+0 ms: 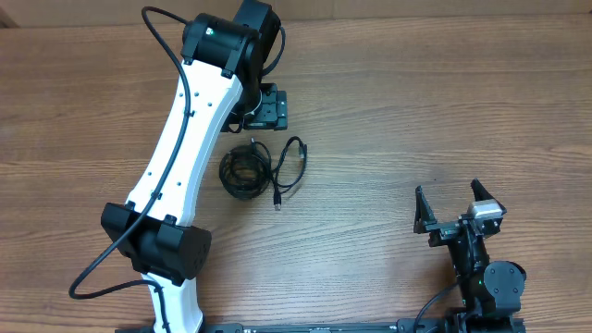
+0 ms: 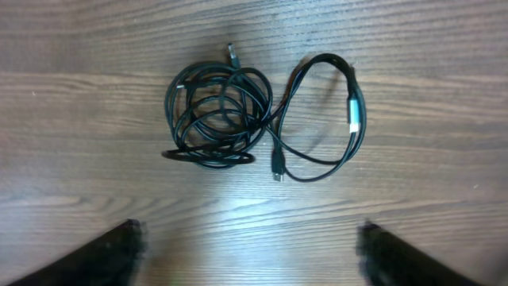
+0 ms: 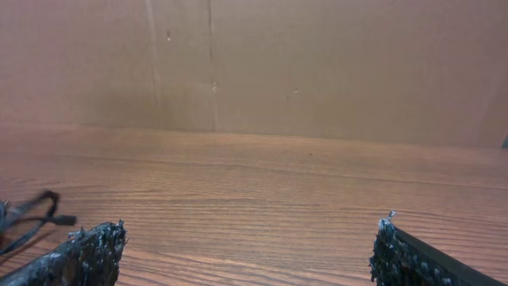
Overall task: Untangle cables
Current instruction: 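Raise the right arm and move its gripper toward the cable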
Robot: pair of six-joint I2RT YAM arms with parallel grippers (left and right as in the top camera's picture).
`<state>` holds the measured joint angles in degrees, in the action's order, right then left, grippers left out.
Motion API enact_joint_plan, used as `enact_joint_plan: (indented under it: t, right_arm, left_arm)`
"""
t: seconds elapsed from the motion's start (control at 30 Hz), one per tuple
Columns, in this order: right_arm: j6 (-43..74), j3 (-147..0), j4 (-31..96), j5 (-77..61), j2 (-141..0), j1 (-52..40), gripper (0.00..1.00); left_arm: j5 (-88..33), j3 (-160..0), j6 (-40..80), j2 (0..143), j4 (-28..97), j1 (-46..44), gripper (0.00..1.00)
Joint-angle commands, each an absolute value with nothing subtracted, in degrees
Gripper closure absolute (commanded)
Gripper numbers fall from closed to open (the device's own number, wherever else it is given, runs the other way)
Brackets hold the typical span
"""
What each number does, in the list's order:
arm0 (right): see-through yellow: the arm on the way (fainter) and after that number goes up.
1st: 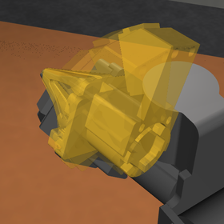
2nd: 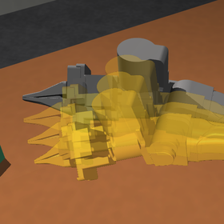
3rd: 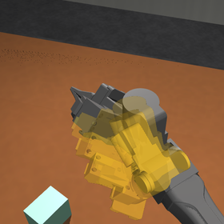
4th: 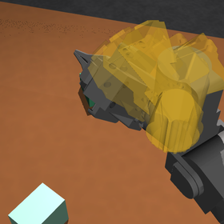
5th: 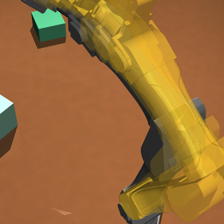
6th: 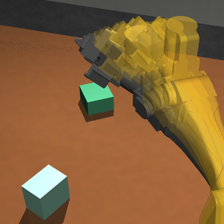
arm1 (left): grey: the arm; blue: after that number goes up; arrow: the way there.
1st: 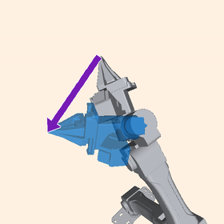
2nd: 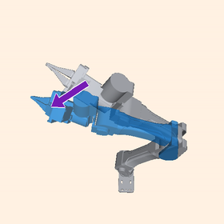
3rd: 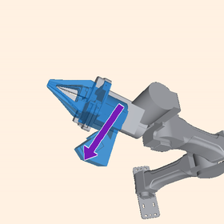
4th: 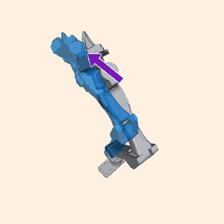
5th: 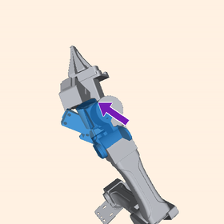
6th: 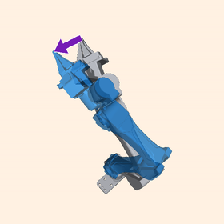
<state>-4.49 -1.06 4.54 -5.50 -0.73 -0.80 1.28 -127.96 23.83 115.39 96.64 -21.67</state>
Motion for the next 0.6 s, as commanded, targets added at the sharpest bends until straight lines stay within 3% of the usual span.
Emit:
enact_joint_plan:
  t: [0.0,0.1,0.33,0.43,0.57]
  right_arm:
    - [-4.89,-0.49,3.99,-4.86,-0.16,-0.62,0.00]
    - [-5.10,-0.49,0.82,-5.85,-0.16,-0.62,0.00]
    - [10.22,-0.49,-2.98,-32.32,-0.16,-0.69,0.00]
    - [16.27,-0.49,-6.70,-33.74,-0.16,-0.69,0.00]
    - [14.98,-0.64,-16.47,-32.88,-0.16,-0.56,0.00]
  left_arm:
    - [2.37,-127.96,23.77,114.10,96.62,-21.45,0.01]
    - [4.29,-127.96,23.79,114.10,96.25,-21.39,0.00]
    - [5.21,-127.96,24.10,114.10,91.29,-20.47,0.00]
    - [2.26,-127.96,24.51,114.10,91.07,-19.77,0.00]
    - [1.45,-127.96,24.49,114.10,91.24,-19.75,0.00]
